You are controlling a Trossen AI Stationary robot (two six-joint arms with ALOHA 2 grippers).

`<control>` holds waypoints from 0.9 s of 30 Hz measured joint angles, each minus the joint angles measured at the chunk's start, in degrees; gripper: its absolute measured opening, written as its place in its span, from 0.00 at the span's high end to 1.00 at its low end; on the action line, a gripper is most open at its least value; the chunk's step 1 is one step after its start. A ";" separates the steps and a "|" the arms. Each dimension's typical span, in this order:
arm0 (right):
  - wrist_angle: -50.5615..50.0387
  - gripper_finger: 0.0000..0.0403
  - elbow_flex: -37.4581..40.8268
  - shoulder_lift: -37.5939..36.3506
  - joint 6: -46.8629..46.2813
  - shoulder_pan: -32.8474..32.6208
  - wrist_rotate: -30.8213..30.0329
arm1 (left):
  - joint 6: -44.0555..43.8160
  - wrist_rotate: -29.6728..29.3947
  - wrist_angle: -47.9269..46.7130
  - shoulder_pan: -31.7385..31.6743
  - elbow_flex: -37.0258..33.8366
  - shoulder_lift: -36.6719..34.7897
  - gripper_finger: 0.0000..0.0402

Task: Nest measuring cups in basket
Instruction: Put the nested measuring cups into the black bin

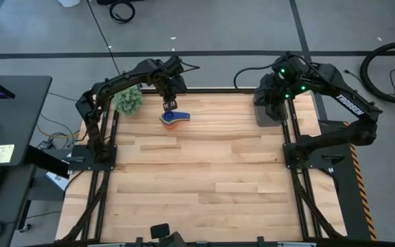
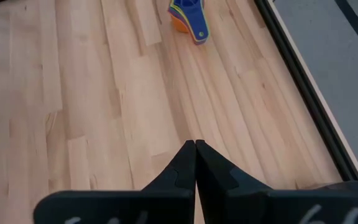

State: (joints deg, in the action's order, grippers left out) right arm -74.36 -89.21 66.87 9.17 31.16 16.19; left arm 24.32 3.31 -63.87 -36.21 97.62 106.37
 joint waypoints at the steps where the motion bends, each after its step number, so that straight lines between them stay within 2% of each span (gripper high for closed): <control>1: 0.03 0.97 0.00 0.00 0.00 0.00 0.00 | -0.63 -0.03 -0.41 0.00 0.00 0.00 0.94; 14: 0.04 0.97 0.00 0.02 -0.02 0.00 -0.02 | -3.00 -0.02 -3.06 0.48 0.00 0.02 0.73; 27: 0.18 0.97 0.00 0.02 -0.02 0.00 -0.02 | -2.70 -0.08 -4.05 0.44 0.00 0.02 0.72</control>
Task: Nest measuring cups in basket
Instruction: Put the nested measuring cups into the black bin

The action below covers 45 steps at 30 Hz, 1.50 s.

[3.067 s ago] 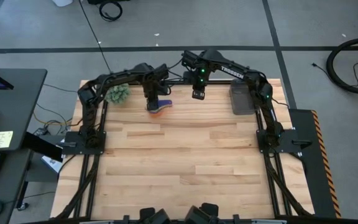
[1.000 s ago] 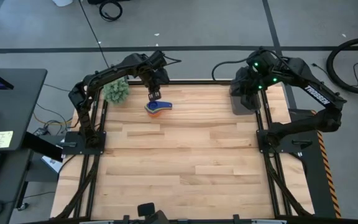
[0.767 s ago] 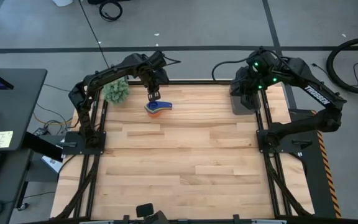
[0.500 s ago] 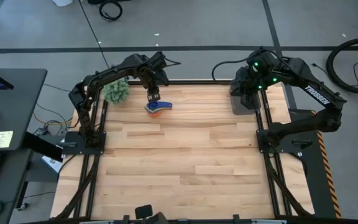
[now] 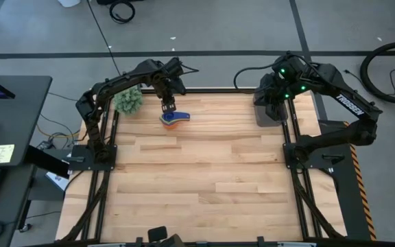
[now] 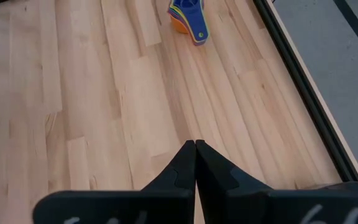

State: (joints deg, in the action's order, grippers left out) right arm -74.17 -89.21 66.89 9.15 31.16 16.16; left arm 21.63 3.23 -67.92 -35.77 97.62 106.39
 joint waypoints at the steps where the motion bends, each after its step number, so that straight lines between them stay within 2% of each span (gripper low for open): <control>1: 0.00 0.97 0.00 0.00 0.00 0.00 0.00 | 0.00 0.00 0.00 0.00 0.00 0.00 0.72; 16: 0.00 0.97 -0.02 0.00 -0.02 0.00 0.00 | -0.24 0.00 1.68 0.00 0.00 0.00 0.72; 21: 0.00 0.97 -0.02 0.01 0.00 0.02 0.00 | -7.23 -0.03 4.43 0.00 0.00 0.00 0.72; 37: 0.00 0.97 -0.02 0.02 -0.01 0.02 -0.01 | -12.28 -2.72 4.28 -1.07 0.00 0.02 0.72; 41: 0.00 0.97 -0.02 0.02 0.00 0.02 -0.02 | -11.73 0.33 4.82 -1.57 0.00 0.02 0.72; 45: 0.00 0.97 -0.02 0.02 -0.02 0.02 -0.02 | -11.74 11.16 5.09 -4.05 0.00 0.02 0.71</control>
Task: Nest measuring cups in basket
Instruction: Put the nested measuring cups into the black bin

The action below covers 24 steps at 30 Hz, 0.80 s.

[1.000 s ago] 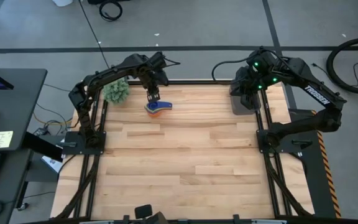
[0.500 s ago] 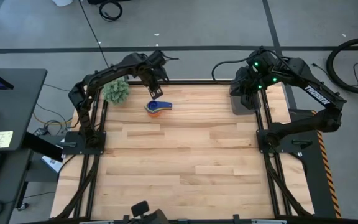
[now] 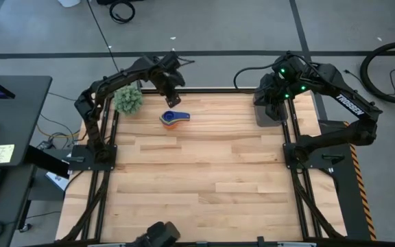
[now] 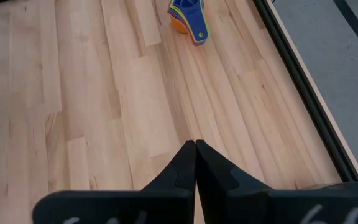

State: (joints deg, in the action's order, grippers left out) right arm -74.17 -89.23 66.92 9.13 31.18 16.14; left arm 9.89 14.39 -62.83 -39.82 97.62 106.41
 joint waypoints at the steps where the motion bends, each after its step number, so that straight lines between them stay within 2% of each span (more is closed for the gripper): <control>1: 0.00 0.97 0.00 0.00 0.00 0.00 0.00 | -0.28 3.41 0.47 -0.93 0.00 0.00 0.70; 4: 0.00 0.97 0.00 0.00 0.02 0.00 0.00 | 0.25 15.65 1.03 -3.64 0.00 0.00 0.65; 6: 0.00 0.96 0.00 0.00 0.02 0.00 0.00 | 1.08 20.13 0.91 -4.58 0.00 0.00 0.61; 7: 0.00 0.96 0.00 0.00 0.01 0.00 0.00 | 0.87 20.53 0.95 -4.58 0.00 0.00 0.59; 9: 0.00 0.96 0.00 0.00 0.01 0.00 0.00 | -0.79 19.28 1.12 -4.19 0.00 0.00 0.56; 14: 0.00 0.96 0.00 0.00 0.01 0.00 0.00 | -4.88 9.07 1.91 -2.08 0.00 0.00 0.55; 17: 0.00 0.96 0.00 0.00 0.02 0.00 0.00 | -6.40 5.36 0.83 -1.13 0.00 0.00 0.54; 24: 0.00 0.96 0.00 0.00 0.00 0.00 0.00 | -6.46 4.00 -0.14 -0.66 0.00 0.00 0.54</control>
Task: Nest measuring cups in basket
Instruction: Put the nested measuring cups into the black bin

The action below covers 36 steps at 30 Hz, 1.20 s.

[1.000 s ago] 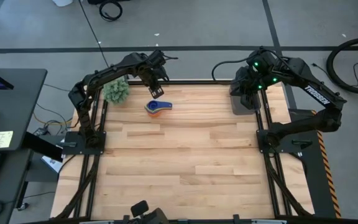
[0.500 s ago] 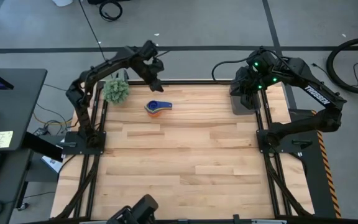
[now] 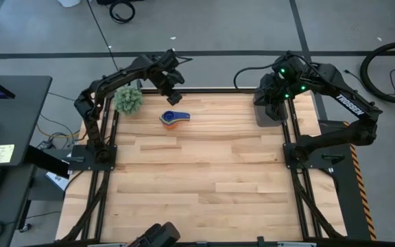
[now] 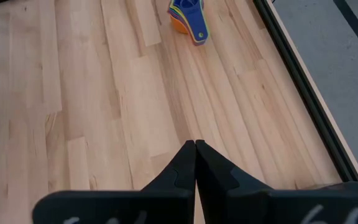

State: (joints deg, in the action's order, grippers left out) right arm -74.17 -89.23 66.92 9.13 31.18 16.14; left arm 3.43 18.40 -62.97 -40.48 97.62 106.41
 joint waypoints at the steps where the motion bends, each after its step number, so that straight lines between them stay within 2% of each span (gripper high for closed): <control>1: 0.00 0.96 0.00 0.00 0.01 0.00 0.00 | -1.54 -0.81 0.04 0.15 0.00 0.00 0.54; 6: 0.00 0.96 0.00 0.00 0.00 0.00 0.00 | -8.55 -6.17 -1.34 0.21 0.00 0.00 0.54; 13: -0.01 0.96 -0.01 0.00 0.01 0.00 0.00 | -5.78 -6.73 -3.52 0.21 0.00 0.00 0.53; 18: 0.00 0.96 0.00 0.00 0.00 0.00 0.00 | -5.37 -6.78 -4.32 0.17 0.00 0.00 0.43; 25: 0.00 0.96 0.00 0.00 0.00 0.00 0.00 | 1.99 -6.80 -5.01 0.16 0.00 0.00 0.23; 31: -0.01 0.96 0.00 0.00 0.00 -0.01 0.00 | 9.15 -6.79 -5.78 0.05 -0.28 0.11 0.21; 36: 0.00 0.96 -0.02 0.00 0.00 0.00 0.00 | 12.02 -6.80 -5.14 -0.50 -3.43 0.13 0.21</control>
State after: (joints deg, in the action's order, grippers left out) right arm -74.17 -89.25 66.92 9.13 31.18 16.14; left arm 15.45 11.60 -68.11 -40.98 94.19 106.54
